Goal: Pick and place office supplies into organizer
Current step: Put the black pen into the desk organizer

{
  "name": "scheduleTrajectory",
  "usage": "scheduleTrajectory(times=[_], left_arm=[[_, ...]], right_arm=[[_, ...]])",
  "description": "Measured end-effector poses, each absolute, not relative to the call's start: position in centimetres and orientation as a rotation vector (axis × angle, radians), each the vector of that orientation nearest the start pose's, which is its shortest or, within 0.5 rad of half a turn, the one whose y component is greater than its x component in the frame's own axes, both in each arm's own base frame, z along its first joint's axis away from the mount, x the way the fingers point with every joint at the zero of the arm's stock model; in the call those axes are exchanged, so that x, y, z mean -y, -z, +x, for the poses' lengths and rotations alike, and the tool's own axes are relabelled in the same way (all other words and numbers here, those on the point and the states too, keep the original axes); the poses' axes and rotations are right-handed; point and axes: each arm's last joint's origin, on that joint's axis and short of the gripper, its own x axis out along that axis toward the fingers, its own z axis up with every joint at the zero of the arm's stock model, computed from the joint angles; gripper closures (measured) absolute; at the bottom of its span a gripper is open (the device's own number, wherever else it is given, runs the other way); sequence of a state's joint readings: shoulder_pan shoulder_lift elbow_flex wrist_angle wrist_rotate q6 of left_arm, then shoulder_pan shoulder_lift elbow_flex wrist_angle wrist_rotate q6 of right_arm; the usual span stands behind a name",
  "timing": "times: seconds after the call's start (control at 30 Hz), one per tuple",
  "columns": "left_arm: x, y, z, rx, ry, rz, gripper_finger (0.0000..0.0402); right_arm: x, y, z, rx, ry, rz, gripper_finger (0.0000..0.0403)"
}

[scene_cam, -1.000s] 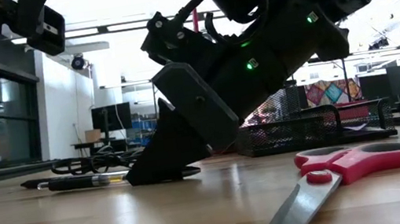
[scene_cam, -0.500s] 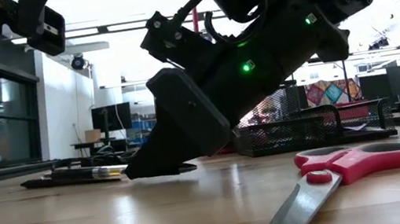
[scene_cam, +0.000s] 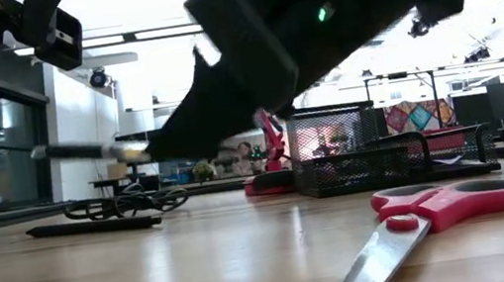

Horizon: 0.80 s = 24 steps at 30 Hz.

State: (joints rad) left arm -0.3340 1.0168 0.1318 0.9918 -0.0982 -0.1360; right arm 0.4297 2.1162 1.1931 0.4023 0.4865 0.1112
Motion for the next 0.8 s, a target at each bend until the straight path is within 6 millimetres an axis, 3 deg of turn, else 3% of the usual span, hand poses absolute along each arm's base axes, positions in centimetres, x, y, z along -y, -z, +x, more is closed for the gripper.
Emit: scheduleTrajectory(times=[0.37,0.8], left_arm=[[5.6,-18.7,17.0,0.090,0.242,-0.158,0.0229],[5.4,-18.7,17.0,0.098,0.189,-0.135,0.0229]], right_arm=[[-19.7,-14.9,37.9,-0.399,0.200,-0.235,0.0389],[-20.4,-16.4,37.0,-0.286,0.466,-0.286,0.0390]])
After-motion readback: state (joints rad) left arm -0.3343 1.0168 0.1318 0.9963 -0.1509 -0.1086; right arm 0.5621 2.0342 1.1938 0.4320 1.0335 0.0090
